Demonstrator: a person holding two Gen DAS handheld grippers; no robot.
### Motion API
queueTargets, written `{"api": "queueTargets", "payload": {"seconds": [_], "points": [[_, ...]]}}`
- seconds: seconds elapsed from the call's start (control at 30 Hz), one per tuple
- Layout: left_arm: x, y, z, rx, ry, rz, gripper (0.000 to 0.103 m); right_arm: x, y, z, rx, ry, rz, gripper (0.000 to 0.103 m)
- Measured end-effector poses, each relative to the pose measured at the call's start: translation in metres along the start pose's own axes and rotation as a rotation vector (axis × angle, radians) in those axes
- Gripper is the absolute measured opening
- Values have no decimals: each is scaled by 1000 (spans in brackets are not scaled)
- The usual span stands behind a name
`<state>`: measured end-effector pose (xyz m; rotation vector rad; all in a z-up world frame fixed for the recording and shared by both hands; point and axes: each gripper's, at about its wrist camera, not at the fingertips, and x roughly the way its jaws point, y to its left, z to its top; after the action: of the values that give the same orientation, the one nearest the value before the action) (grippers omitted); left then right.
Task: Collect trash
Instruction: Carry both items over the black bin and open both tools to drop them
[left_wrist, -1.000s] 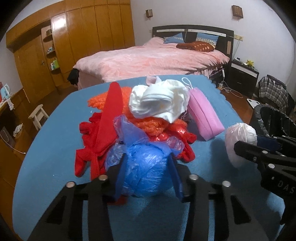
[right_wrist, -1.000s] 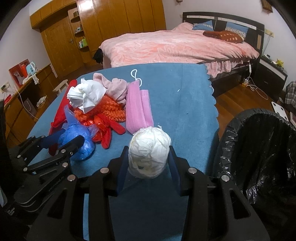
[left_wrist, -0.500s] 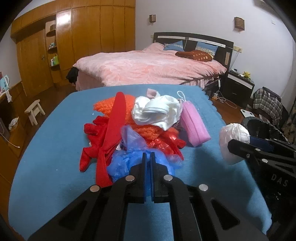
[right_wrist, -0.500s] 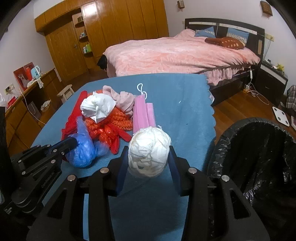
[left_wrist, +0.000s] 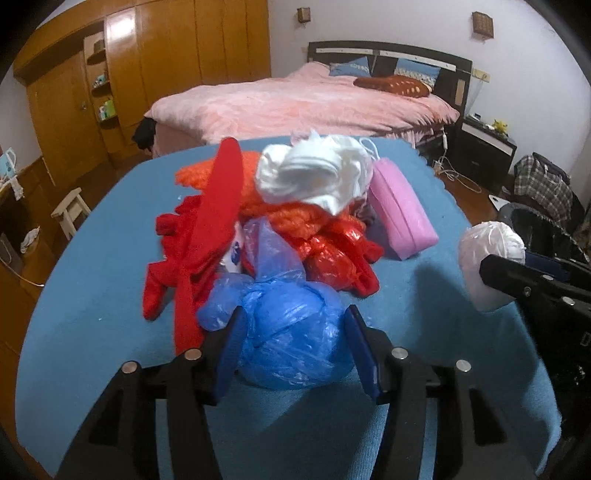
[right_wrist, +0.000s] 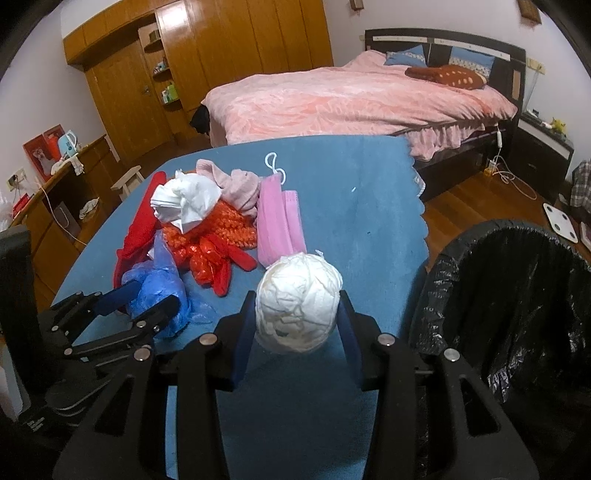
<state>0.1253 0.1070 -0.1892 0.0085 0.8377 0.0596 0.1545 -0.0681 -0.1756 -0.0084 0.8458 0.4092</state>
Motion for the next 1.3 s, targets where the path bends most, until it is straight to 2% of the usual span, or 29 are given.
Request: {"api": "queueTargets", "payload": {"seconds": [0.1, 0.23, 0.4, 0.63, 0.93, 1.3], "points": [[2, -3, 0, 18, 2, 10, 44, 0, 0, 0, 1, -2, 1, 42], [-2, -1, -1, 13, -9, 13, 37, -1, 0, 0, 0, -5, 2, 42], [-18, 2, 6, -13, -37, 8, 37, -10, 0, 5, -2, -31, 8, 42], [-57, -5, 23, 3, -127, -22, 37, -41, -5, 15, 5, -96, 10, 42], [-90, -45, 43, 50, -201, -131, 37, -89, -46, 18, 55, -173, -69, 43], [-96, -132, 56, 155, -225, -320, 37, -139, -129, -10, 160, -201, -244, 43]]}}
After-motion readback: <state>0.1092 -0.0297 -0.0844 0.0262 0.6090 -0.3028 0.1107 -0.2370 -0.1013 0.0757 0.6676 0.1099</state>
